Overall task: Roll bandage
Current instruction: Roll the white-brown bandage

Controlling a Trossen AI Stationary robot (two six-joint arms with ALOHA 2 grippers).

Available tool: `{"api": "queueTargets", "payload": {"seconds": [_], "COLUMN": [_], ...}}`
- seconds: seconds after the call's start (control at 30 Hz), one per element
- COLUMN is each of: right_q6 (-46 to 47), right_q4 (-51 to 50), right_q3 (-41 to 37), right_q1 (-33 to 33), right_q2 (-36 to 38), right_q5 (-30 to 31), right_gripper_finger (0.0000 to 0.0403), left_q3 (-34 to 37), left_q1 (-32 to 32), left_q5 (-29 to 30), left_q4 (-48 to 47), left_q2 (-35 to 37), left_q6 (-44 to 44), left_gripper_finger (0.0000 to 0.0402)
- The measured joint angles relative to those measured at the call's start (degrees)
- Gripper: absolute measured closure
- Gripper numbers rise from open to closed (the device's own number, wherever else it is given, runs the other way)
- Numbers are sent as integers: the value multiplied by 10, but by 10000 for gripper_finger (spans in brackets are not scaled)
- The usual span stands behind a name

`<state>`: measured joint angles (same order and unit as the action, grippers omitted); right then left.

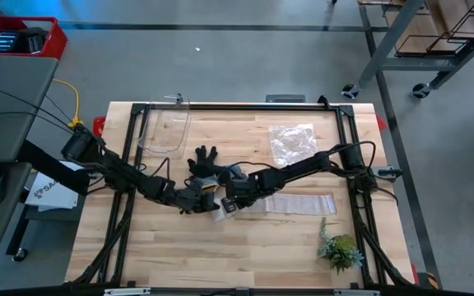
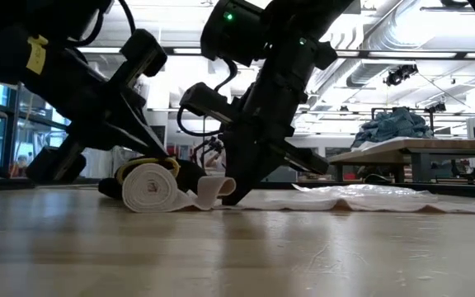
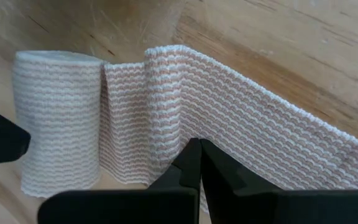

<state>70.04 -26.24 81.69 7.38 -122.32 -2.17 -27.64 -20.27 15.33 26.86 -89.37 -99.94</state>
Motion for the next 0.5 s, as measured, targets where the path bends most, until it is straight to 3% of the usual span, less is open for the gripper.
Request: {"api": "queueTargets", "payload": {"seconds": [0.3,0.5], "right_q6": [0,-12], "right_q4": [-8,-69], "right_q3": [0,1], "right_q1": [0,2], "right_q2": [0,1], "right_q5": [1,2], "right_gripper_finger": [403,403], "left_q3": [-17,-31], "left_q1": [0,9], "left_q5": [-30,-52], "left_q4": [6,9], "left_q2": [-54,-83], "left_q6": [-13,-13], "left_gripper_finger": [401,401]}}
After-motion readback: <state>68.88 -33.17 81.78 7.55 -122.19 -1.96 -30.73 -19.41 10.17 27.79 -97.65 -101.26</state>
